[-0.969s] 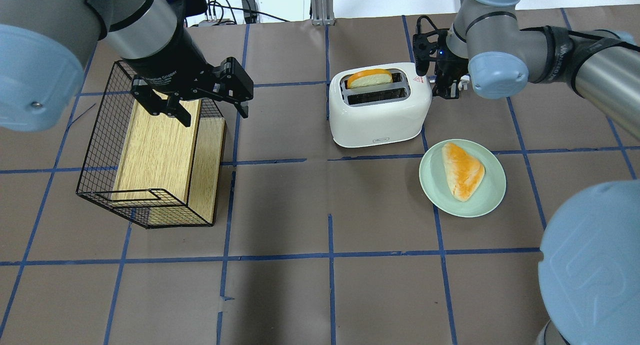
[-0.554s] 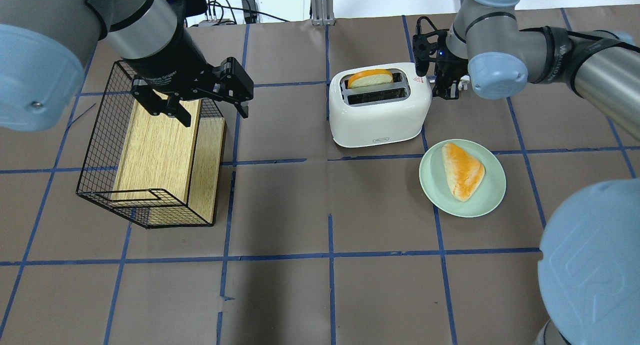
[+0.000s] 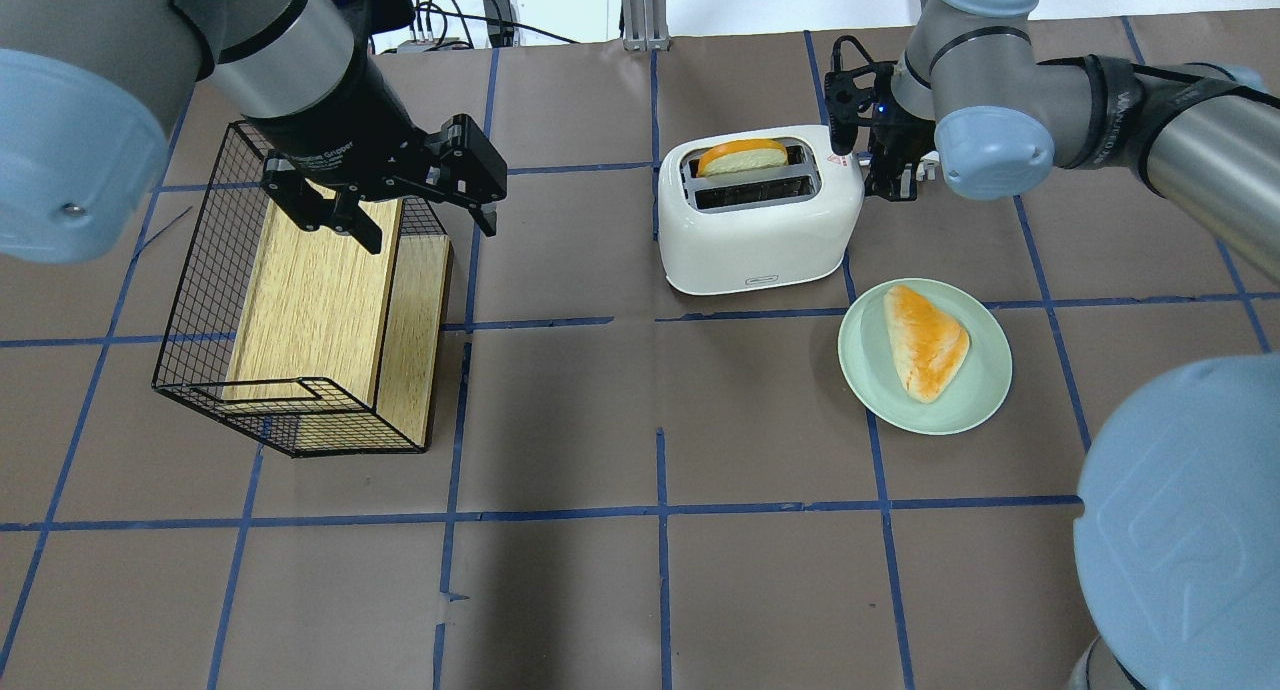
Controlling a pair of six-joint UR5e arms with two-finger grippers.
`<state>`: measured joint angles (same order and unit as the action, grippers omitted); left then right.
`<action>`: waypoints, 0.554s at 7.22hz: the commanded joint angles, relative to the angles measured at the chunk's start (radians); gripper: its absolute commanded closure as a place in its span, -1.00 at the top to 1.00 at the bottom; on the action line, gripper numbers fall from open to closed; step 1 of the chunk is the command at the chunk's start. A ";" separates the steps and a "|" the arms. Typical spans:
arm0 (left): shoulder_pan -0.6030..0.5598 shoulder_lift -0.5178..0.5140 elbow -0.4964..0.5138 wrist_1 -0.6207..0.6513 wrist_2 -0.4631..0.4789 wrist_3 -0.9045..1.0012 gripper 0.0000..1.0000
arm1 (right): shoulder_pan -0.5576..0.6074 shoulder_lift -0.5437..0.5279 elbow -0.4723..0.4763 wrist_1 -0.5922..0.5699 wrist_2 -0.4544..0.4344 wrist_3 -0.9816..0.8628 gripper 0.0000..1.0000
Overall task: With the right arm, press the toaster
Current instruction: 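Hold the toaster lever down with the right gripper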
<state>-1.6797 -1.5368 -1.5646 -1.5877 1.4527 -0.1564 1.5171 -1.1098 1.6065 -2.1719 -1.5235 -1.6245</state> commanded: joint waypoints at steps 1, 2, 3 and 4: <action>0.000 0.000 0.000 0.000 0.000 0.000 1.00 | 0.000 0.001 0.007 0.001 0.000 0.002 -0.85; 0.000 0.000 0.000 0.000 0.000 0.000 1.00 | 0.000 0.001 0.013 0.000 0.000 0.003 -0.85; 0.000 0.000 0.000 0.000 0.000 0.000 1.00 | 0.000 0.001 0.013 0.000 0.000 0.003 -0.85; 0.000 0.000 0.000 0.000 0.000 0.000 1.00 | 0.000 0.001 0.013 0.000 0.002 0.003 -0.85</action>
<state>-1.6797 -1.5371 -1.5647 -1.5877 1.4527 -0.1565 1.5170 -1.1091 1.6187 -2.1720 -1.5230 -1.6217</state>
